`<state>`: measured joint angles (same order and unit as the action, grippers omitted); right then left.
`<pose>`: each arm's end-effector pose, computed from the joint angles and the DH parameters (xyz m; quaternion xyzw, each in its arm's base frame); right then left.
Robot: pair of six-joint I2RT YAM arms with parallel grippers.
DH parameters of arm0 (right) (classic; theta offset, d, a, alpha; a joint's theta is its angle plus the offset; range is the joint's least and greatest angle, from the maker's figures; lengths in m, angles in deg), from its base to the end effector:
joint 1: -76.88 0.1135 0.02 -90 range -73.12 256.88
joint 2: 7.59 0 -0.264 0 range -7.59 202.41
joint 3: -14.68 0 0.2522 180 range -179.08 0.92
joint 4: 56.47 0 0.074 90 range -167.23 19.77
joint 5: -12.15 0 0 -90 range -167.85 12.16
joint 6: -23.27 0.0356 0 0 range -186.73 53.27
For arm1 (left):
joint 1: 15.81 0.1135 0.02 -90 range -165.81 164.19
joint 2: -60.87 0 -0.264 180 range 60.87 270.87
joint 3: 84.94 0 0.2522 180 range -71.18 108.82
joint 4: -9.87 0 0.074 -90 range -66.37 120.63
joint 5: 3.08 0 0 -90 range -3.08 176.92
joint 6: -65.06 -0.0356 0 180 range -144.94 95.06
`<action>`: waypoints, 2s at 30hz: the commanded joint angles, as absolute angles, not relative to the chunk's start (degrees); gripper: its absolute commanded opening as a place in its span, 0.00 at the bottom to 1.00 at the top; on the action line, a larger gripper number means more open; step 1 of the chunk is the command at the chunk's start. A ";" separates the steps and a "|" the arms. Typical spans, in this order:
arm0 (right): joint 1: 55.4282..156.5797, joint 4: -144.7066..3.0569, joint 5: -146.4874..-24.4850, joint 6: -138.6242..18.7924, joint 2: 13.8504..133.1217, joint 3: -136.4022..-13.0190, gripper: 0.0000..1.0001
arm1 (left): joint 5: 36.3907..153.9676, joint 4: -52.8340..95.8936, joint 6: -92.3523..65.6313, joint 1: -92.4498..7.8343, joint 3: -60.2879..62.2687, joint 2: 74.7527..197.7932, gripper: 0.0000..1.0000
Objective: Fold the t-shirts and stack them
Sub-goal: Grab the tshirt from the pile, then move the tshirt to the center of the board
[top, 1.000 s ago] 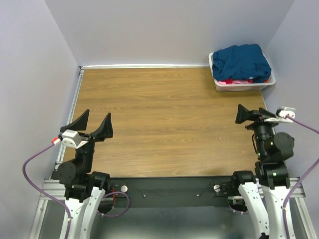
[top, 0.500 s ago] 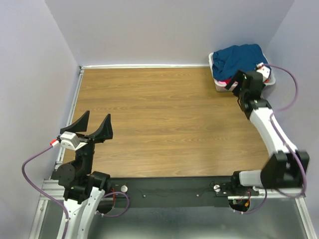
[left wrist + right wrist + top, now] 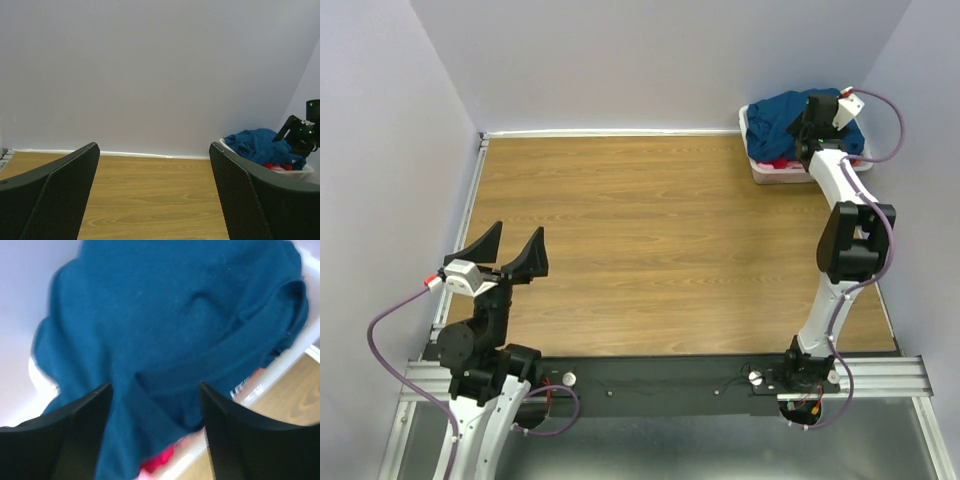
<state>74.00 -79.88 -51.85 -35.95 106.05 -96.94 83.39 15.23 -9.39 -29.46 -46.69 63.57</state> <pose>0.4722 -0.0394 0.3009 0.3535 0.7537 -0.0591 0.5509 0.0551 -0.0111 0.3276 -0.0350 0.4978 -0.2035 0.8423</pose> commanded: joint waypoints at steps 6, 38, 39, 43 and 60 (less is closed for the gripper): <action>73.36 -80.42 -50.68 -35.61 113.96 -103.31 0.63 | 82.61 14.23 -9.65 -29.70 -46.66 68.25 0.99; 107.16 -89.14 -55.18 -30.64 78.71 -84.69 0.01 | 83.58 18.44 -8.94 -30.66 -45.16 63.68 0.99; 113.81 -88.60 -53.60 -29.56 81.41 -84.68 0.01 | 83.58 18.62 -8.77 -30.66 -45.08 63.68 0.99; 127.92 -88.07 -51.91 -27.71 92.90 -90.90 0.01 | 83.23 19.24 -8.85 -31.10 -44.81 63.42 0.99; 121.36 -88.77 -60.61 -36.22 85.94 -73.63 0.71 | 83.75 18.80 -6.49 -31.28 -44.46 72.01 0.99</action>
